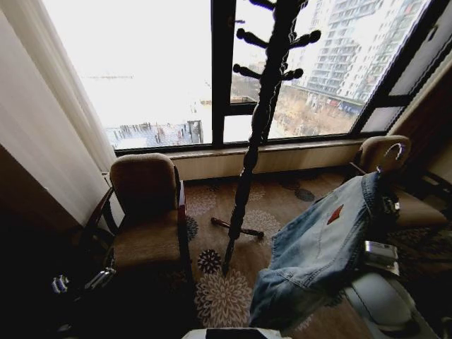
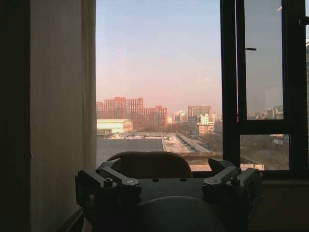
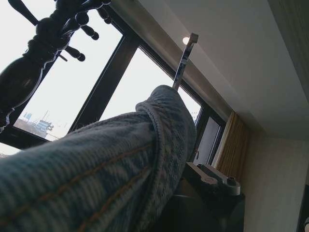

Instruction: Pick up the clothes from the bed and hang them on the clothes hanger.

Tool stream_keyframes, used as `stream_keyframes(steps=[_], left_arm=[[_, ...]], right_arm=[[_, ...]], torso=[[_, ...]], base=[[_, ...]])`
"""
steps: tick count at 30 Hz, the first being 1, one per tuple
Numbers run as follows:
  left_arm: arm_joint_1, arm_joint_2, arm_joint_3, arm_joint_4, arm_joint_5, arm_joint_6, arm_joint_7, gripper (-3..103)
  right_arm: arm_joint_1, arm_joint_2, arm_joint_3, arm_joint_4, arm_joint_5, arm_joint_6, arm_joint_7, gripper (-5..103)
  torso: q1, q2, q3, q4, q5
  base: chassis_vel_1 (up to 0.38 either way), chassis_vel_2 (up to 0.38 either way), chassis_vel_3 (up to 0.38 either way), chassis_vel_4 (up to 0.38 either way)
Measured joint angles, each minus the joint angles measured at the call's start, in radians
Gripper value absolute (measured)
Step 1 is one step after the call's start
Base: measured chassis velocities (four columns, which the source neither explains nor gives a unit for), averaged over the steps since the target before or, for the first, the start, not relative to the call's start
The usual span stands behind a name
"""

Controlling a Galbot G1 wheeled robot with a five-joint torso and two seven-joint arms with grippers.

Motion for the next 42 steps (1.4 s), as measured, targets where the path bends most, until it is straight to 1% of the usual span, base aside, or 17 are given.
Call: stream_keyframes(steps=[10, 24, 32, 42], left_arm=[[0.0, 0.0, 0.0, 0.0, 0.0, 0.0, 0.0, 100], [0.0, 0.0, 0.0, 0.0, 0.0, 0.0, 0.0, 100], [0.0, 0.0, 0.0, 0.0, 0.0, 0.0, 0.0, 100], [0.0, 0.0, 0.0, 0.0, 0.0, 0.0, 0.0, 100]], right_arm=[[-0.001, 0.002, 0.0, 0.011, 0.0, -0.004, 0.014, 21], [-0.017, 0.021, -0.013, 0.015, -0.022, 0.005, 0.002, 21], [-0.023, 0.024, -0.015, 0.017, -0.027, 0.005, 0.002, 21], [-0.026, 0.024, -0.014, 0.019, -0.029, 0.006, 0.002, 21]], torso=[[-0.001, 0.0, 0.0, -0.0001, -0.0001], [-0.001, 0.001, 0.0, 0.0, 0.0], [-0.001, 0.001, 0.0, 0.0001, 0.0], [0.0, 0.0, 0.0, 0.0001, 0.0]], base=[[0.0, 0.0, 0.0, 0.0], [-0.013, 0.013, 0.011, -0.009], [-0.146, 0.148, 0.155, -0.161], [-0.251, 0.265, 0.267, -0.266]])
